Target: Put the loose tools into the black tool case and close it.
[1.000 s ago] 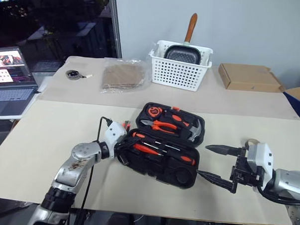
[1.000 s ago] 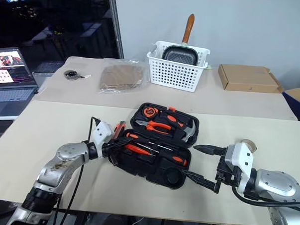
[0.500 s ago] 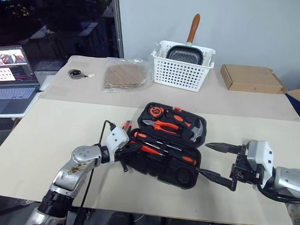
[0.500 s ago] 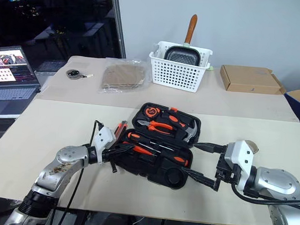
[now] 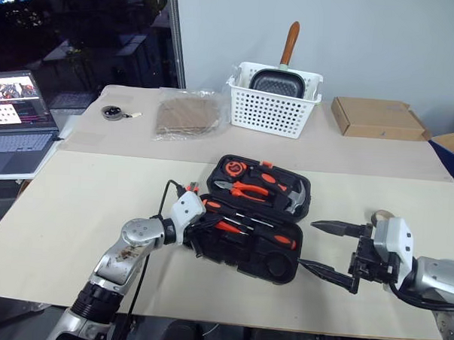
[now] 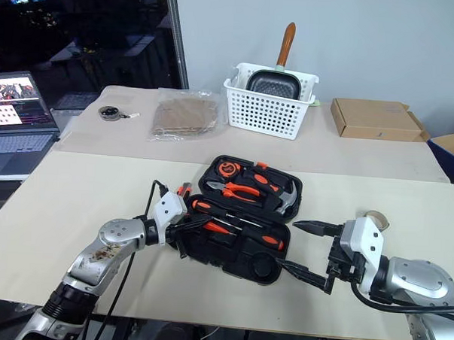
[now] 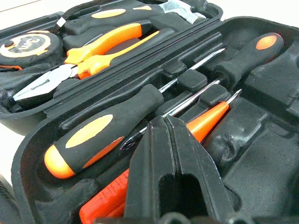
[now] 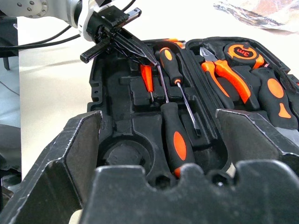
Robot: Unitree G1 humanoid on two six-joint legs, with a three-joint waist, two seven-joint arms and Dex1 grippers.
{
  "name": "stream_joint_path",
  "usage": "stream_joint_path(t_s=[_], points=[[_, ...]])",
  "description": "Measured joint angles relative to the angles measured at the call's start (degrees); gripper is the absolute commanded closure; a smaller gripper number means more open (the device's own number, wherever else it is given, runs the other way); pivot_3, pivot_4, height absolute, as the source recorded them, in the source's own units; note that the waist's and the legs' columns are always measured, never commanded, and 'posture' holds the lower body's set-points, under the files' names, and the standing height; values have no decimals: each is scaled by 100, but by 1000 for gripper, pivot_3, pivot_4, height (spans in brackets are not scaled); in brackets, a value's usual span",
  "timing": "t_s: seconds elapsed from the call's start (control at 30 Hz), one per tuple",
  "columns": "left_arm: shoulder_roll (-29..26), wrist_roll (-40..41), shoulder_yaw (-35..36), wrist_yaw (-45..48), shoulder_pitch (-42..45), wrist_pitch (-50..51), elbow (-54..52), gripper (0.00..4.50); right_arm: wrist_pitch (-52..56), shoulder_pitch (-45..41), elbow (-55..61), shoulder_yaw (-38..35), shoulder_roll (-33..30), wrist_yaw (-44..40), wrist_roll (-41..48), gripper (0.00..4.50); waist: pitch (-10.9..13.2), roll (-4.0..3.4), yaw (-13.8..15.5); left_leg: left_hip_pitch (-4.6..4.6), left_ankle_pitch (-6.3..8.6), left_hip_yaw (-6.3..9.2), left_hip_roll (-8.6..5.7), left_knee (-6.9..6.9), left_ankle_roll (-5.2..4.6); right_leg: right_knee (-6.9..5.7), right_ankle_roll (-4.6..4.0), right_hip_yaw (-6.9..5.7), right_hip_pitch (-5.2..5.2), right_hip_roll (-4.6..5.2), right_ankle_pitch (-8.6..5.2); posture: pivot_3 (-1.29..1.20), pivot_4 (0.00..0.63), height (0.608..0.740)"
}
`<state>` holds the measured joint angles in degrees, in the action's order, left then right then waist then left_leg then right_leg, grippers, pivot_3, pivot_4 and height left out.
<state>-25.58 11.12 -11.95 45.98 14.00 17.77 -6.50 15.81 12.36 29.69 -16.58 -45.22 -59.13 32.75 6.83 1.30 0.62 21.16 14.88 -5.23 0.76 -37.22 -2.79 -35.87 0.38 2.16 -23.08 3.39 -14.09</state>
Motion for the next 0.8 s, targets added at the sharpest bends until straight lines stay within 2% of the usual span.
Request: stream_joint_path(t_s=[0.17,0.37,0.8], points=[[-49,55,248,-95,-266,58,-272,4469,0,-8,17,1,0,42,0,0,0,0,-21,3,0,4,2,3,0,-1,-1,0,-6,-1,0,0,150,740],[-166,78,470,-351,-596,584,-808,4469,0,2,18,1,1,47,0,0,1,0,-12,2,0,2,1,4,0,0,-1,0,-5,2,0,0,150,740],[-148,55,361,-692,-437,1238,-981,4469,0,-4,16,3,0,20,0,0,0,-1,0,-2,0,3,1,3,0,-1,-1,-1,-1,0,0,0,150,740]])
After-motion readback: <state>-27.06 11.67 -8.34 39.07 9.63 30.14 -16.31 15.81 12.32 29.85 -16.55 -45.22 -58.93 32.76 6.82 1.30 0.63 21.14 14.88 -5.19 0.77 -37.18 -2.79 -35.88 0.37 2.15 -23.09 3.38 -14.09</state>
